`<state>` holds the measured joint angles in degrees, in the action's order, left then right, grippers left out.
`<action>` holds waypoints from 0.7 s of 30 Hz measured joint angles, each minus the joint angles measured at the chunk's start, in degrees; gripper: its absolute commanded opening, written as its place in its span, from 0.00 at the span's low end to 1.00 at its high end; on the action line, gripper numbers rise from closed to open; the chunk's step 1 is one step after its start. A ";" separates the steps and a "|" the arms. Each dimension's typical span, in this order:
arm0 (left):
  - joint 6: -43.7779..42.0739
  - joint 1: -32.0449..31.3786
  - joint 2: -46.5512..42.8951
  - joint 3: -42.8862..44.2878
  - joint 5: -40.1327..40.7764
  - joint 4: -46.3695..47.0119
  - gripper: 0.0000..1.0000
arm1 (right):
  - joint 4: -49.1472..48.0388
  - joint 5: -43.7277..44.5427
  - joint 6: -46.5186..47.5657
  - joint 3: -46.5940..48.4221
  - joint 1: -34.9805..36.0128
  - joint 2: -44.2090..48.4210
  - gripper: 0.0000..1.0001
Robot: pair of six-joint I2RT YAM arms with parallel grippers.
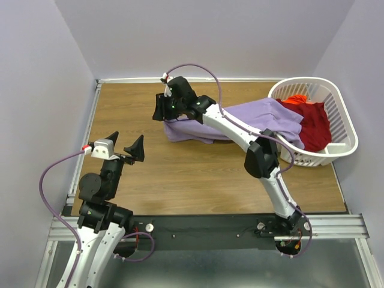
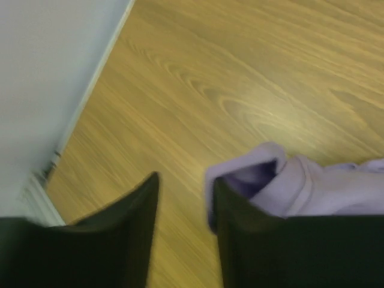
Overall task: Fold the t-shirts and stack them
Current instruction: Move the tshirt to the center of the board
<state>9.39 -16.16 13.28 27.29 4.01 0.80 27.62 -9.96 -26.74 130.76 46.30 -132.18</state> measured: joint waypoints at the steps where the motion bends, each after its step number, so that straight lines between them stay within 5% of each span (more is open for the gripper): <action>1: -0.02 0.00 0.00 0.00 0.07 0.00 0.99 | 0.35 -0.22 -0.04 -1.55 0.17 0.11 0.63; 5: -0.13 0.00 0.00 -0.02 0.07 0.02 0.99 | 0.17 2.86 1.55 -11.72 0.24 7.06 0.72; 14: -0.24 0.00 0.50 -0.11 0.04 0.37 0.99 | 2.84 24.44 10.58 -37.40 -9.70 44.28 0.92; 21: -0.37 0.00 1.49 -0.13 0.02 0.48 0.99 | 10.34 32.39 17.27 -47.69 -8.79 52.70 1.00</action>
<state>9.02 -16.16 14.76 27.16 4.03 1.28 37.95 22.44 -9.47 83.07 37.52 -79.48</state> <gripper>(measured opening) 0.987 0.976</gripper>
